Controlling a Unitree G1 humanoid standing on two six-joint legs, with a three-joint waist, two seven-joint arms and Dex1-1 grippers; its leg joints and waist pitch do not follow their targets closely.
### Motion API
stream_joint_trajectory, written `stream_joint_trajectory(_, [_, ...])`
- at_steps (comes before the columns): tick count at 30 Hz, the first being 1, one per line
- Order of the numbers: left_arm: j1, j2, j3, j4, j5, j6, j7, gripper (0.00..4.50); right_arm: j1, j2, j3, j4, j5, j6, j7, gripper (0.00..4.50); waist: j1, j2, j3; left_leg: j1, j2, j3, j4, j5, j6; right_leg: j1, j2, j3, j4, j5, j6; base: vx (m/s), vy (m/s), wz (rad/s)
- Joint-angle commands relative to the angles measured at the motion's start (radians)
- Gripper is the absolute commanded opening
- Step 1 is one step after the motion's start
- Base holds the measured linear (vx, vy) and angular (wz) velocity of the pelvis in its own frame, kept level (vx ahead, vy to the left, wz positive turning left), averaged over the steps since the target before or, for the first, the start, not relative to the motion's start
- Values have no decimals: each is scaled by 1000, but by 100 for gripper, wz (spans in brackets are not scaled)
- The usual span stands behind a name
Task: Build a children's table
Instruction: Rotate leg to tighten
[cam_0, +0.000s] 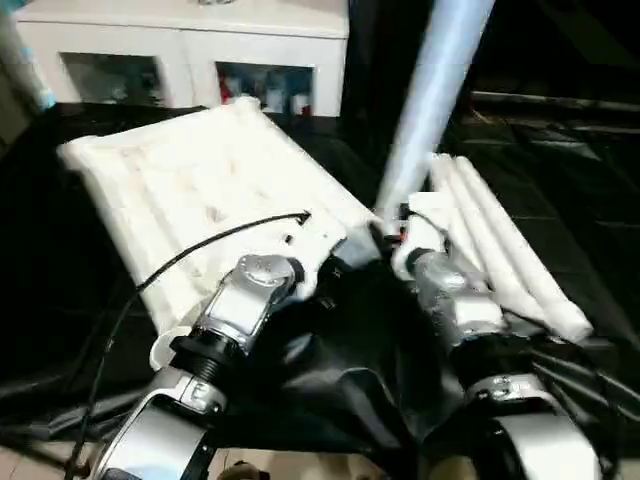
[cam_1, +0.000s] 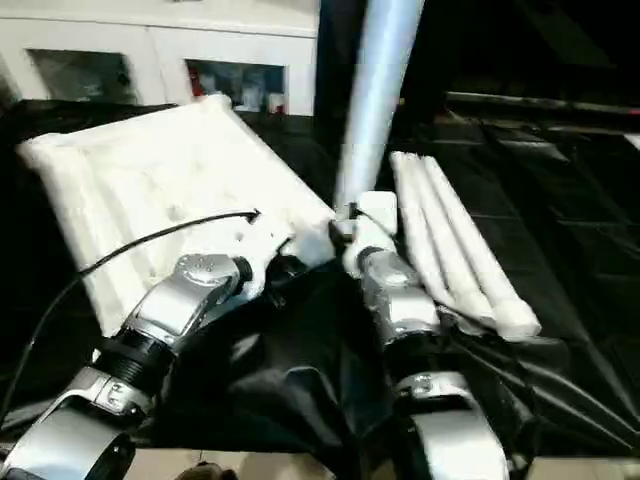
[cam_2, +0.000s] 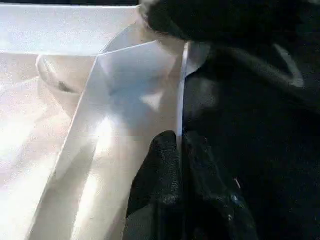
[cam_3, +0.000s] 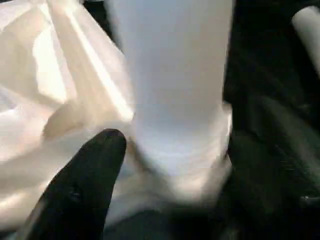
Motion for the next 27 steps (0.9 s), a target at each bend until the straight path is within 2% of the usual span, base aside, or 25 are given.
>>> stream_joint_trajectory(1, [-39, -16, 14, -15, -9, -48, 22, 0, -3, 22, 49, 4, -10, -18, 36, 379, 11, -1, -84, 10, 54, -27, -70, -131, 27, 61, -99, 50, -67, -135, -202, 0, 0, 0])
stream_joint_trajectory(2, [-40, -19, 17, -16, -11, -47, 24, 0, 1, 14, 44, -10, -13, -23, 38, 386, 10, -2, -85, 16, 56, -25, -67, -121, 37, 58, -98, 52, -64, -104, -218, 0, 0, 0])
stream_joint_trajectory(3, [-44, -19, 19, -11, -8, -56, 29, 0, 15, 3, 47, -45, -14, -16, 44, 386, 11, -1, -84, 16, 56, -24, -66, -116, 43, 57, -98, 52, -64, -94, -223, 0, 0, 0])
stream_joint_trajectory(6, [-63, -25, 38, 17, -5, -102, 62, 0, 80, -37, 64, -174, -14, 20, 74, 386, 28, 4, -85, 18, 57, -23, -66, -84, 64, 57, -91, 51, -60, -44, -216, 0, 0, 0])
stream_joint_trajectory(8, [-76, -34, 63, 39, -26, -129, 77, 0, 117, -53, 70, -227, -24, 35, 88, 386, 30, 3, -85, 19, 57, -22, -66, -91, 64, 56, -91, 52, -61, -31, -218, 0, 0, 0])
stream_joint_trajectory(9, [-80, -39, 76, 47, -38, -141, 80, 45, 129, -58, 73, -243, -29, 39, 90, 388, 32, 1, -85, 20, 59, -24, -67, -96, 61, 58, -94, 52, -60, -36, -219, 0, 0, 0])
stream_joint_trajectory(11, [-97, -44, 118, 78, -65, -205, 105, 56, 159, -70, 78, -273, -41, 44, 82, 388, 34, 5, -82, 18, 54, -23, -67, -125, 51, 58, -95, 53, -70, -82, -216, 0, 0, 0])
stream_joint_trajectory(14, [-115, -36, 149, 79, -75, -246, 141, 74, 174, -70, 71, -286, -40, 53, 69, 388, 35, 2, -84, 20, 57, -25, -69, -148, 35, 59, -96, 52, -69, -98, -218, 0, 0, 0])
stream_joint_trajectory(16, [-129, -17, 181, 64, -88, -262, 160, 100, 181, -69, 67, -305, -36, 66, 57, 388, 31, -2, -78, 21, 57, -25, -73, -179, 27, 57, -99, 52, -74, -157, -208, 0, 0, 0])
stream_joint_trajectory(18, [-132, -3, 196, 65, -91, -265, 164, 113, 188, -70, 71, -327, -33, 83, 57, 388, 30, -1, -77, 21, 56, -25, -73, -183, 23, 56, -97, 53, -76, -182, -196, 0, 0, 0])
stream_joint_trajectory(20, [-123, 44, 216, 62, -74, -249, 183, 126, 196, -67, 87, -349, -34, 110, 70, 388, 27, 1, -75, 20, 56, -26, -75, -179, 22, 53, -94, 53, -74, -188, -181, 0, 0, 0])
stream_joint_trajectory(22, [-119, 62, 221, 63, -61, -248, 203, 141, 198, -66, 95, -352, -37, 117, 78, 388, 25, 4, -76, 23, 57, -26, -75, -183, 17, 49, -92, 53, -74, -183, -181, 0, 0, 0])
stream_joint_trajectory(23, [-84, 127, 250, 35, -16, -222, 288, 144, 199, -66, 126, -337, -49, 139, 107, 388, 25, 3, -73, 22, 56, -26, -76, -186, 15, 48, -92, 54, -74, -174, -181, 0, 0, 0])
stream_joint_trajectory(24, [-84, 127, 250, 35, -16, -222, 288, 144, 199, -66, 126, -337, -49, 139, 107, 388, 20, 5, -73, 15, 59, -32, -81, -189, 13, 53, -90, 52, -67, -159, -176, 0, 0, 0])
stream_joint_trajectory(25, [-39, 184, 303, -20, 20, -174, 379, 144, 188, -61, 133, -306, -55, 136, 107, 388, 19, 5, -74, 16, 59, -31, -80, -190, 9, 53, -91, 52, -66, -158, -173, 0, 0, 0])
stream_joint_trajectory(27, [4, 231, 354, -69, 55, -138, 455, 144, 169, -55, 128, -273, -54, 136, 102, 388, 13, 9, -74, 20, 58, -31, -79, -192, 2, 47, -90, 52, -66, -151, -180, 0, 0, 0])
